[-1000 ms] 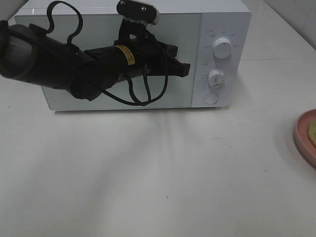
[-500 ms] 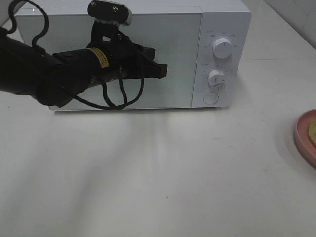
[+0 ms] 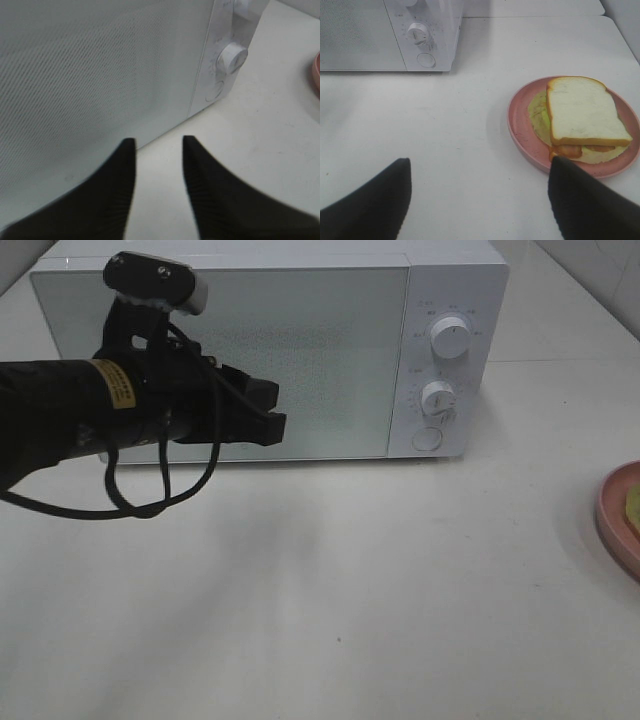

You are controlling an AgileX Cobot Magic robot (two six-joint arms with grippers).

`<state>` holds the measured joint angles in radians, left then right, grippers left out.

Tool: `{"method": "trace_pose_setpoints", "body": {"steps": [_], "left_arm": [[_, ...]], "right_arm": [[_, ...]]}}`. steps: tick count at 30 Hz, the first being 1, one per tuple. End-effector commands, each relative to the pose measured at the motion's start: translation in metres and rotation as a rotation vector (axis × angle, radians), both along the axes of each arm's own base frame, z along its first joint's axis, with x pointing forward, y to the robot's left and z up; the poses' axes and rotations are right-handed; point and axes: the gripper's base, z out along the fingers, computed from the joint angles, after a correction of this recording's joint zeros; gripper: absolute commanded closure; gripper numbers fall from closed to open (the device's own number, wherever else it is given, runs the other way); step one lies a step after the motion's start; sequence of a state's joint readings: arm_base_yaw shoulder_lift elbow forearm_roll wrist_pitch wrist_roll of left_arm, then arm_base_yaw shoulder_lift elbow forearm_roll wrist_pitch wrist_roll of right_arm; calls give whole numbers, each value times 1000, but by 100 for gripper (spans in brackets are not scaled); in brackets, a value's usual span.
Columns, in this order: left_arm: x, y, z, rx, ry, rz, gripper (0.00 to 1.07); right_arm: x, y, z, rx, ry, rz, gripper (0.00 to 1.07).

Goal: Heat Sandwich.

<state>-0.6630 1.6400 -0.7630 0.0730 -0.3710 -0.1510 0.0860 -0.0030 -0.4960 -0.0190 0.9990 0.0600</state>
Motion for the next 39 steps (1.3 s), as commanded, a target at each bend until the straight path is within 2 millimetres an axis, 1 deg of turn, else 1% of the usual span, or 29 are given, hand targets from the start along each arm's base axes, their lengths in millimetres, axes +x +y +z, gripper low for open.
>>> {"method": "trace_pose_setpoints", "body": {"steps": [1, 2, 3, 4, 7, 10, 11, 12, 15, 16, 17, 19, 20, 21, 24, 25, 26, 28, 29, 30, 32, 33, 34, 37, 38, 39], "left_arm": [[-13, 8, 8, -1, 55, 18, 13], [-13, 8, 8, -1, 55, 18, 13], [-16, 11, 10, 2, 70, 24, 4], [-20, 15, 14, 25, 94, 28, 6], [-26, 19, 19, 55, 124, 32, 7], [-38, 31, 25, 143, 216, 43, 7], [-38, 31, 25, 143, 216, 43, 7], [-46, 38, 26, 196, 274, 51, 7], [-52, 52, 30, 248, 341, 85, 7], [-52, 52, 30, 248, 341, 85, 7], [-53, 63, 32, 274, 384, 121, 7], [-53, 77, 33, 294, 431, 169, 7], [-53, 77, 33, 294, 431, 169, 7], [-54, 90, 36, 301, 473, 218, 7], [-56, 111, 42, 289, 529, 301, 7], [-56, 111, 42, 289, 529, 301, 7], [-58, 124, 45, 289, 558, 351, 7], [-61, 139, 48, 290, 596, 407, 7], [-61, 139, 48, 290, 596, 407, 7], [-66, 153, 52, 294, 635, 460, 7], [-72, 164, 55, 304, 666, 503, 7], [-78, 174, 57, 314, 700, 544, 7], [-78, 174, 57, 314, 700, 544, 7], [-90, 188, 61, 350, 750, 601, 7], [-100, 194, 65, 381, 769, 621, 7], [-100, 194, 65, 381, 769, 621, 7]], "right_arm": [[-4, 0, 0, 4, -32, -5, 34], [-4, 0, 0, 4, -32, -5, 34], [-4, 0, 0, 4, -32, -5, 34], [-4, 0, 0, 4, -32, -5, 34], [-4, 0, 0, 4, -32, -5, 34], [-4, 0, 0, 4, -32, -5, 34], [-4, 0, 0, 4, -32, -5, 34], [-4, 0, 0, 4, -32, -5, 34], [-4, 0, 0, 4, -32, -5, 34], [-4, 0, 0, 4, -32, -5, 34], [-4, 0, 0, 4, -32, -5, 34], [-4, 0, 0, 4, -32, -5, 34], [-4, 0, 0, 4, -32, -5, 34], [-4, 0, 0, 4, -32, -5, 34], [-4, 0, 0, 4, -32, -5, 34], [-4, 0, 0, 4, -32, -5, 34], [-4, 0, 0, 4, -32, -5, 34], [-4, 0, 0, 4, -32, -5, 34], [-4, 0, 0, 4, -32, -5, 34], [-4, 0, 0, 4, -32, -5, 34], [-4, 0, 0, 4, -32, -5, 34], [-4, 0, 0, 4, -32, -5, 34], [-4, 0, 0, 4, -32, -5, 34], [-4, 0, 0, 4, -32, -5, 34], [-4, 0, 0, 4, -32, -5, 34], [-4, 0, 0, 4, -32, -5, 34]]}}
